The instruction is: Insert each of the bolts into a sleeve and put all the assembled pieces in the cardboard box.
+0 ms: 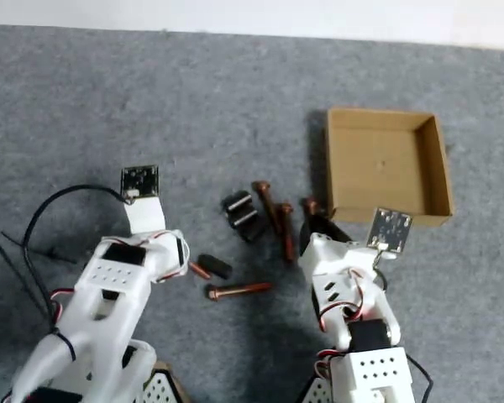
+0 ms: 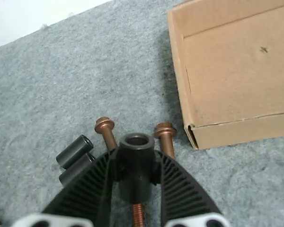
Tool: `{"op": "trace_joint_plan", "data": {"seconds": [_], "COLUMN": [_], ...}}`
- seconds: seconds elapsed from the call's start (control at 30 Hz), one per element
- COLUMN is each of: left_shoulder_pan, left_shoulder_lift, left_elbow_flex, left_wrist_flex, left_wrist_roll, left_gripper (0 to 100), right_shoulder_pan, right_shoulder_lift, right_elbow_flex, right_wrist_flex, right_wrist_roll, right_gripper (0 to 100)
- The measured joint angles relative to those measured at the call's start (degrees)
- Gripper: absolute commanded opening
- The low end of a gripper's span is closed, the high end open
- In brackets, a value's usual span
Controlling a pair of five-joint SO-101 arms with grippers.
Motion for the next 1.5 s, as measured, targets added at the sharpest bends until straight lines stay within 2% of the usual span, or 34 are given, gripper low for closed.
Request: {"op": "trace_joint_plan", "data": {"seconds": [0.17, 0.6, 0.83, 1.03, 1.37, 1.5], "left_shoulder_pan": [1.6, 2.2, 6.7, 7.8, 8.0, 5.5], "left_shoulder_lift": [9.0, 12.3, 12.3, 12.3, 12.3, 12.5], "left_elbow_flex": [-1.1, -4.0, -6.2, -6.3, -6.3, -6.7], "left_wrist_flex": [-6.4, -4.8, 2.0, 3.1, 3.1, 3.0], "left_wrist_roll": [0.1, 0.1, 0.1, 0.1, 0.1, 0.1], "left_gripper": [14, 14, 14, 14, 14, 14], "right_shoulder_pan": [0.0, 0.0, 0.0, 0.0, 0.0, 0.0], "right_shoulder_lift": [0.0, 0.0, 0.0, 0.0, 0.0, 0.0], "right_elbow_flex": [0.0, 0.0, 0.0, 0.0, 0.0, 0.0], "right_wrist_flex": [0.0, 0.0, 0.0, 0.0, 0.0, 0.0], "right_wrist_roll": [0.0, 0.0, 0.0, 0.0, 0.0, 0.0], "right_gripper": [1.0, 1.0, 1.0, 1.0, 1.0, 1.0]}}
